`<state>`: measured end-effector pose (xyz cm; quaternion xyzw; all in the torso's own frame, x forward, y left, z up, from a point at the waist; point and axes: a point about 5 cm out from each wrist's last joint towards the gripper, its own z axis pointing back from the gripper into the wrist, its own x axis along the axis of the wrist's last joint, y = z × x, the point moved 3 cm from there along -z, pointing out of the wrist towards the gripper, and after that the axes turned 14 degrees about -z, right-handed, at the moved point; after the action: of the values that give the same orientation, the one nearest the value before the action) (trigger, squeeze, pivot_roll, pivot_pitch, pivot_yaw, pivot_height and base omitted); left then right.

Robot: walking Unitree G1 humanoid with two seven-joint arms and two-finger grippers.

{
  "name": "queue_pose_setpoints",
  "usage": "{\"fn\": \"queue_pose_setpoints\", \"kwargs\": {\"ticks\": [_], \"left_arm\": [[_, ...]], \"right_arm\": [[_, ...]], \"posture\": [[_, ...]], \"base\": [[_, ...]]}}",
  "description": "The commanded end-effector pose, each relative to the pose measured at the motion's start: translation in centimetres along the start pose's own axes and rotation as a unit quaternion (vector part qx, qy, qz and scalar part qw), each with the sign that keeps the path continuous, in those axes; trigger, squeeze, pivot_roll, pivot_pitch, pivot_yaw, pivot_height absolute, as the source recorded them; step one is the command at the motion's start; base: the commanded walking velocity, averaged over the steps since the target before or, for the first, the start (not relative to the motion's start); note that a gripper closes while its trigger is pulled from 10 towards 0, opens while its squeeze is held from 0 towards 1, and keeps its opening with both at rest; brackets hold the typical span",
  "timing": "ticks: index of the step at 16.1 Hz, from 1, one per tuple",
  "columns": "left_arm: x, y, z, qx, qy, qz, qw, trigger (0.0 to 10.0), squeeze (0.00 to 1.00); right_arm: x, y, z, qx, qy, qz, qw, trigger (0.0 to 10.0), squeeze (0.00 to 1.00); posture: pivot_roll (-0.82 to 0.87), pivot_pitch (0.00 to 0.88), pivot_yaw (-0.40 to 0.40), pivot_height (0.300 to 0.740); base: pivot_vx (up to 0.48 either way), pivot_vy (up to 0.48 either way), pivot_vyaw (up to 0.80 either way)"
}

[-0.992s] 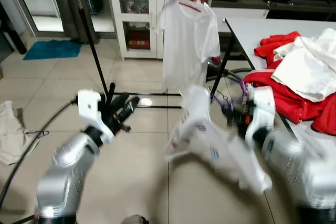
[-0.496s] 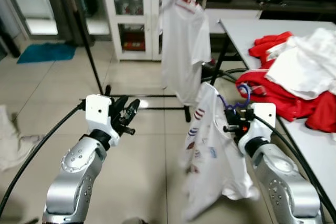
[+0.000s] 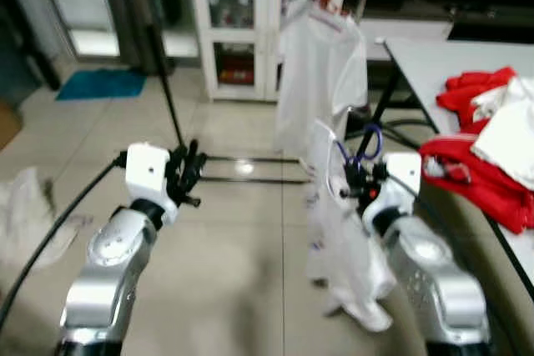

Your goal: Hang hanger

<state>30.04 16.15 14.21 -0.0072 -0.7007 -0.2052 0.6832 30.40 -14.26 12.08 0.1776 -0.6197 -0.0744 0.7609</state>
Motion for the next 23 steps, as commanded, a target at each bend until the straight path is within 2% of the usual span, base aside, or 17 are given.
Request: {"fn": "queue_pose_setpoints", "kwargs": {"ticks": [1, 5, 7, 11, 14, 19, 23], "left_arm": [[0.7, -0.8, -0.3, -0.010, -0.010, -0.004, 1.000, 10.0, 0.00], [0.7, -0.7, -0.4, -0.010, -0.008, -0.006, 1.000, 10.0, 0.00], [0.1, -0.7, -0.7, -0.008, -0.003, -0.003, 1.000, 10.0, 0.00], [0.2, -1.6, -0.8, -0.004, -0.008, 0.010, 1.000, 10.0, 0.00], [0.1, -1.9, -0.8, -0.005, -0.009, 0.012, 1.000, 10.0, 0.00], [0.3, -1.5, -1.2, -0.003, -0.015, 0.000, 1.000, 10.0, 0.00], [0.3, -2.4, -0.9, -0.021, -0.014, 0.002, 1.000, 10.0, 0.00]], "right_arm": [[0.2, -0.6, -0.1, -0.007, 0.001, 0.000, 1.000, 10.0, 0.00], [0.6, -0.2, -0.3, 0.005, -0.020, 0.003, 1.000, 10.0, 0.00], [0.9, -1.2, -0.7, -0.034, -0.020, 0.047, 0.998, 10.0, 0.00], [1.6, -1.2, -0.9, -0.013, -0.027, 0.048, 0.998, 10.0, 0.00], [1.5, -1.1, -1.0, -0.010, -0.031, 0.067, 0.997, 10.0, 0.00], [1.3, -2.0, -0.8, -0.048, -0.031, 0.079, 0.995, 10.0, 0.00], [1.4, -1.7, -0.5, -0.034, -0.043, 0.078, 0.995, 10.0, 0.00]], "posture": [[0.09, 0.000, 0.025, 0.740], [0.10, 0.000, 0.015, 0.740], [0.08, 0.000, -0.001, 0.740], [0.08, 0.000, -0.033, 0.740], [0.08, 0.000, -0.041, 0.740], [0.07, 0.000, -0.040, 0.740], [0.07, 0.000, -0.021, 0.740]], "base": [[0.480, 0.000, 0.00], [0.480, 0.000, 0.00], [0.480, 0.000, 0.00], [0.480, 0.000, 0.00], [0.480, 0.000, 0.00], [0.480, 0.000, 0.00], [0.480, 0.000, 0.00]]}}
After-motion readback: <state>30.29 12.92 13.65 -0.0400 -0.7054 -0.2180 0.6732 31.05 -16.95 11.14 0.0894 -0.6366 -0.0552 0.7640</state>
